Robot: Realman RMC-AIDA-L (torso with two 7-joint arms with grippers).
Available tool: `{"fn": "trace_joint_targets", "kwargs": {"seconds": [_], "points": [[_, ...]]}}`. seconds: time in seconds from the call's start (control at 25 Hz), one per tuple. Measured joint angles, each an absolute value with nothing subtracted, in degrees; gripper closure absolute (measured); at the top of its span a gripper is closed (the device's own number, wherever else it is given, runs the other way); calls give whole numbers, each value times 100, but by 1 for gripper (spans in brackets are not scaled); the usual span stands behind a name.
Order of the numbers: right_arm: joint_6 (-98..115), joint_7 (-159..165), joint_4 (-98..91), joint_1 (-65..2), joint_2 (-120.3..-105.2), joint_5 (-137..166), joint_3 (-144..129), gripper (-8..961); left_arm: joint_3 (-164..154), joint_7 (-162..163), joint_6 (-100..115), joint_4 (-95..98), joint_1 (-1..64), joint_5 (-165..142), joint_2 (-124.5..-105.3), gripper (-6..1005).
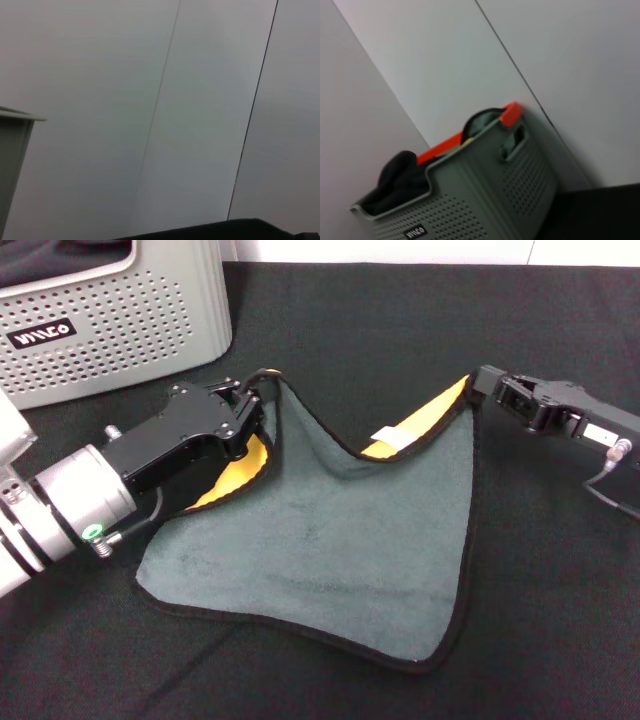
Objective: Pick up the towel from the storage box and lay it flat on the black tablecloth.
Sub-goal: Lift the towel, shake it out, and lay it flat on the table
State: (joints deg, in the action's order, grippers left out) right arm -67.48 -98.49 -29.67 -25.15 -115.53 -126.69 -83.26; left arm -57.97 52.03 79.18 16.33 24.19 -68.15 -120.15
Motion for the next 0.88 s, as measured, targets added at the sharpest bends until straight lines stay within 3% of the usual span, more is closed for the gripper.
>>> {"fn": "trace_joint_targets", "kwargs": {"seconds": [0.88], "points": [[-5600, -9819, -2839, -2797, -11593, -12706, -8340, 950, -5805, 3265, 7353, 1576, 2691, -6667, -12031, 970]]}}
